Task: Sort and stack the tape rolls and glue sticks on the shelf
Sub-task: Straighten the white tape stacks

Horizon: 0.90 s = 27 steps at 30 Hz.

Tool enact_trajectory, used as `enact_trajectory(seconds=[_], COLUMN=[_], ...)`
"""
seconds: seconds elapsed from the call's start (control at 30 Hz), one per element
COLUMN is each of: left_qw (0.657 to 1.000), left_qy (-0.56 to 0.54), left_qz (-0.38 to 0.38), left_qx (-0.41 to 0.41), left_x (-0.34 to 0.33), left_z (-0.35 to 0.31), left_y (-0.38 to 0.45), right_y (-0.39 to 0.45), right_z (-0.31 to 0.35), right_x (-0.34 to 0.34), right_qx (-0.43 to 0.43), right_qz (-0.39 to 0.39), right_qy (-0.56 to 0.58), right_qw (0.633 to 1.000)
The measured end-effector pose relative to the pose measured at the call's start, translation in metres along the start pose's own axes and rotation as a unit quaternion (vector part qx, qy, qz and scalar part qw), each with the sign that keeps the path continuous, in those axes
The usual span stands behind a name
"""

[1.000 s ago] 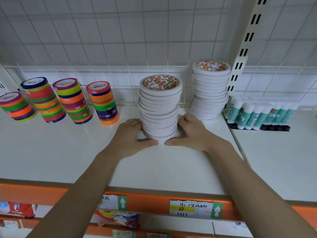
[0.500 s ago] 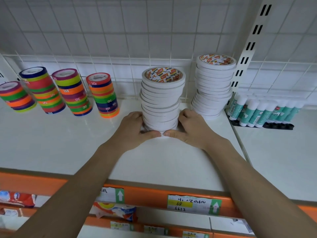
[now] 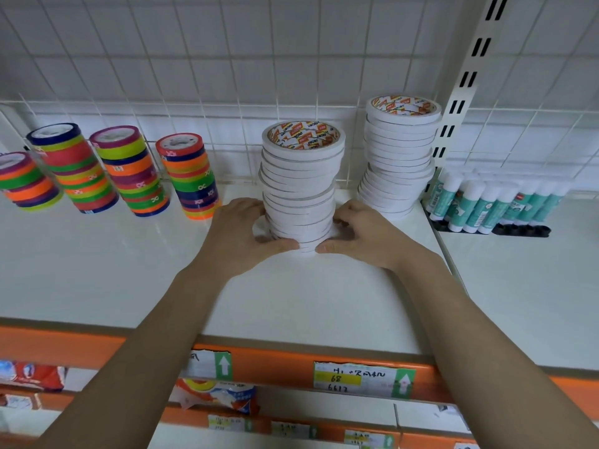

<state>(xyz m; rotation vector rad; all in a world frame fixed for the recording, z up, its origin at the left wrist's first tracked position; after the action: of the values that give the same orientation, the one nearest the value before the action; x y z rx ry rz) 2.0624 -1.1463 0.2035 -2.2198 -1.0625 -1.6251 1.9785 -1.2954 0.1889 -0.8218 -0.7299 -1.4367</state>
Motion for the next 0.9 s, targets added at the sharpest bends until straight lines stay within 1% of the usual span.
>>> enact_trajectory(seconds=[0.2, 0.33, 0.43, 0.53, 0.67, 0.73, 0.83, 0.9], left_qw=[1.0, 1.0, 0.999, 0.998, 0.986, 0.977, 0.973, 0.971], left_qy=[-0.006, 0.005, 0.012, -0.025, -0.112, -0.152, -0.155, -0.153], left_qz=[0.013, 0.023, 0.034, 0.048, 0.099, 0.12, 0.137, 0.14], left_qx=[0.001, 0.0, 0.003, 0.028, 0.074, 0.091, 0.105, 0.119], left_x=[-0.001, -0.005, -0.007, -0.005, -0.004, -0.002, 0.002, 0.002], left_z=[-0.006, -0.01, -0.01, -0.003, 0.004, 0.005, 0.007, 0.009], left_y=[-0.001, 0.0, 0.001, 0.0, -0.002, 0.001, 0.008, 0.01], right_y=[0.005, 0.005, 0.004, 0.001, -0.001, 0.001, 0.007, 0.008], right_z=[0.002, 0.007, 0.011, 0.012, 0.012, 0.012, 0.01, 0.01], right_x=[-0.001, -0.002, -0.001, 0.002, 0.016, 0.02, 0.019, 0.019], right_qx=[0.009, 0.009, 0.005, -0.002, -0.006, -0.018, -0.044, -0.052], right_qz=[-0.005, -0.011, -0.009, 0.01, 0.025, 0.047, 0.082, 0.089], right_qy=[-0.046, -0.12, -0.147, -0.136, -0.078, -0.091, -0.135, -0.15], right_qw=[0.999, 0.993, 0.989, 0.991, 0.997, 0.995, 0.986, 0.983])
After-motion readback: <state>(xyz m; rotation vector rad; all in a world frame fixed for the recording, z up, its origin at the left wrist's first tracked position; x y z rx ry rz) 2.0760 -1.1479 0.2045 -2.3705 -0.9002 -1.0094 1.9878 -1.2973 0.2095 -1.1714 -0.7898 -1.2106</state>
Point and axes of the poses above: each hand's wrist, its own y-axis towards the middle knuckle, its own x-axis out of the back of the hand, z = x × y, the point moved 9 cm from there along y, towards the middle knuckle, and after that the axes turned 8 degrees about z, right-handed, at the moved point
